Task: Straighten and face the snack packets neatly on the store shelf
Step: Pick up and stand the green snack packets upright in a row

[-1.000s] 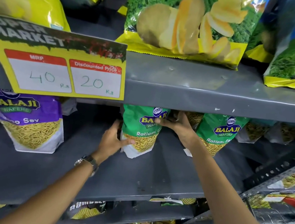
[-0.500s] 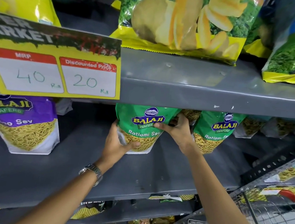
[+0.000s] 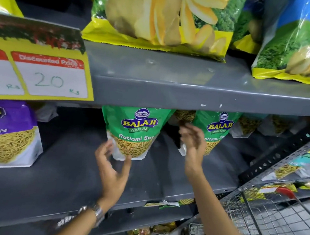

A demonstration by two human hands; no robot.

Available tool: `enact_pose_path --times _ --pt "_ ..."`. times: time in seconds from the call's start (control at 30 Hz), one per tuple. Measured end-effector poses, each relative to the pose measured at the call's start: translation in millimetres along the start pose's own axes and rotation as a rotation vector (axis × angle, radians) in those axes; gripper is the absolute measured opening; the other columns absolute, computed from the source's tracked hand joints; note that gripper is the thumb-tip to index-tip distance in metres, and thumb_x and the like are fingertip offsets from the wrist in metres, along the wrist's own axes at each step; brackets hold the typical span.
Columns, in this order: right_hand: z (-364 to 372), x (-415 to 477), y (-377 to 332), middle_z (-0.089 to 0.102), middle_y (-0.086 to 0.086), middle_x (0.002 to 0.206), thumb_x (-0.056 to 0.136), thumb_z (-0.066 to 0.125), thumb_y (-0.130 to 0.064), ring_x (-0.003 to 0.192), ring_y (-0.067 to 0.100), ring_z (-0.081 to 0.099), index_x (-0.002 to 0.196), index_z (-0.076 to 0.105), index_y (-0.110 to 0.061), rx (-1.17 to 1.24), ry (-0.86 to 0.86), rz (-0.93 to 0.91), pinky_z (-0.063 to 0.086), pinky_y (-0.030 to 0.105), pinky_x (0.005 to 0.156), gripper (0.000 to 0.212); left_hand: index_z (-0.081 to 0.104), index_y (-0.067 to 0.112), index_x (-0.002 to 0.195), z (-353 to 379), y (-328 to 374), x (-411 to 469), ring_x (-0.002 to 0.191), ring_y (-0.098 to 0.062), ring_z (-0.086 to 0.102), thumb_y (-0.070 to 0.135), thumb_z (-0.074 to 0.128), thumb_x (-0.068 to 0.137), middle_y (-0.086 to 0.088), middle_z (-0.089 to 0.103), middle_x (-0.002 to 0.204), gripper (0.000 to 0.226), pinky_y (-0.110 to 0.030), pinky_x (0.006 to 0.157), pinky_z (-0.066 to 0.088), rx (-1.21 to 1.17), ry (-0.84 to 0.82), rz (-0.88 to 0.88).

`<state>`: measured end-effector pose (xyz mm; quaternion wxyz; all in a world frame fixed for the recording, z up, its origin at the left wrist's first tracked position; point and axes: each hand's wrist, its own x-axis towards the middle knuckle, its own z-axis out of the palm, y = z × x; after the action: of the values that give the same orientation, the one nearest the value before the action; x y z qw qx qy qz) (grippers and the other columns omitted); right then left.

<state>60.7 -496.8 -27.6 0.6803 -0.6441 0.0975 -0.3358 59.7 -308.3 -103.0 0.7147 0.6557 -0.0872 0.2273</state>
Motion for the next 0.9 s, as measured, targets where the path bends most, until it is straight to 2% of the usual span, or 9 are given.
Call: enact_pose_path --times 0.1,0.2,0.37,0.47,0.57,0.63,0.7,0.8,0.9 --pt "-54 19 -2 0.061 0.003 0.08 0.08 0.054 -0.013 0.071 0.011 0.057 0.087 0.058 -0.023 0.066 0.381 -0.12 0.05 0.017 0.061 0.013 0.042 0.034 0.125 40 13 -24 0.117 -0.01 0.05 0.026 0.063 0.079 0.014 0.049 0.127 0.051 -0.026 0.099 0.041 -0.028 -0.258 0.071" --pt "-98 52 4 0.056 0.004 0.093 0.087 0.049 -0.01 0.075 0.009 0.052 0.101 0.051 -0.021 0.117 0.529 0.06 0.041 0.019 0.063 0.018 0.038 0.031 0.131 100 18 -9 0.125 -0.008 0.045 0.036 0.06 0.082 0.008 0.047 0.135 0.053 -0.032 0.105 0.039 0.036 -0.477 0.038" --pt "-124 89 14 0.049 0.007 0.117 0.091 0.051 -0.029 0.1 0.014 0.05 0.136 0.035 -0.008 -0.093 0.196 0.306 0.044 0.026 0.074 0.053 0.018 0.016 0.146 173 14 27 0.141 -0.019 0.028 0.042 0.055 0.087 -0.006 0.026 0.154 0.075 -0.03 0.112 0.023 0.145 -0.623 -0.264" --pt "-123 92 16 0.06 0.007 0.119 0.061 0.072 -0.054 0.102 0.014 0.061 0.134 0.042 -0.015 -0.086 -0.03 0.358 0.05 0.03 0.084 0.088 0.023 0.015 0.144 189 -6 34 0.137 -0.02 0.033 0.039 0.068 0.078 -0.005 0.036 0.149 0.083 -0.025 0.107 0.025 0.187 -0.732 -0.287" --pt "-126 90 25 0.059 0.01 0.131 0.066 0.071 -0.05 0.118 0.025 0.057 0.125 0.051 -0.019 -0.094 -0.127 0.355 0.046 0.041 0.097 0.069 0.033 0.022 0.136 195 -23 32 0.131 -0.021 0.044 0.05 0.072 0.069 0.0 0.05 0.14 0.082 -0.038 0.107 0.036 0.196 -0.803 -0.411" --pt "-128 89 23 0.062 0.008 0.127 0.076 0.065 -0.044 0.117 0.024 0.058 0.12 0.055 -0.02 -0.125 -0.135 0.329 0.048 0.043 0.097 0.051 0.042 0.021 0.127 197 -27 26 0.123 -0.02 0.052 0.047 0.07 0.073 0.003 0.058 0.126 0.066 -0.034 0.099 0.042 0.181 -0.8 -0.425" --pt "-134 90 24 0.063 0.004 0.123 0.085 0.057 -0.034 0.111 0.017 0.061 0.117 0.056 -0.023 -0.146 -0.151 0.316 0.049 0.04 0.092 0.033 0.048 0.02 0.122 198 -26 18 0.116 -0.018 0.055 0.049 0.067 0.075 0.004 0.059 0.119 0.058 -0.027 0.092 0.041 0.18 -0.756 -0.388" --pt "-140 84 22 0.065 -0.004 0.116 0.091 0.052 -0.027 0.1 -0.001 0.062 0.113 0.056 -0.027 -0.161 -0.146 0.318 0.047 0.029 0.082 0.022 0.052 0.022 0.117 197 -22 6 0.115 -0.021 0.052 0.061 0.058 0.07 -0.001 0.055 0.117 0.061 -0.033 0.094 0.042 0.23 -0.693 -0.343" --pt "-148 73 17 0.067 -0.008 0.112 0.09 0.053 -0.029 0.103 0.005 0.062 0.108 0.059 -0.033 -0.176 -0.14 0.313 0.049 0.031 0.084 0.019 0.052 0.024 0.116 194 -16 -5 0.118 -0.024 0.05 0.07 0.052 0.064 -0.005 0.053 0.122 0.069 -0.044 0.098 0.044 0.272 -0.698 -0.357"
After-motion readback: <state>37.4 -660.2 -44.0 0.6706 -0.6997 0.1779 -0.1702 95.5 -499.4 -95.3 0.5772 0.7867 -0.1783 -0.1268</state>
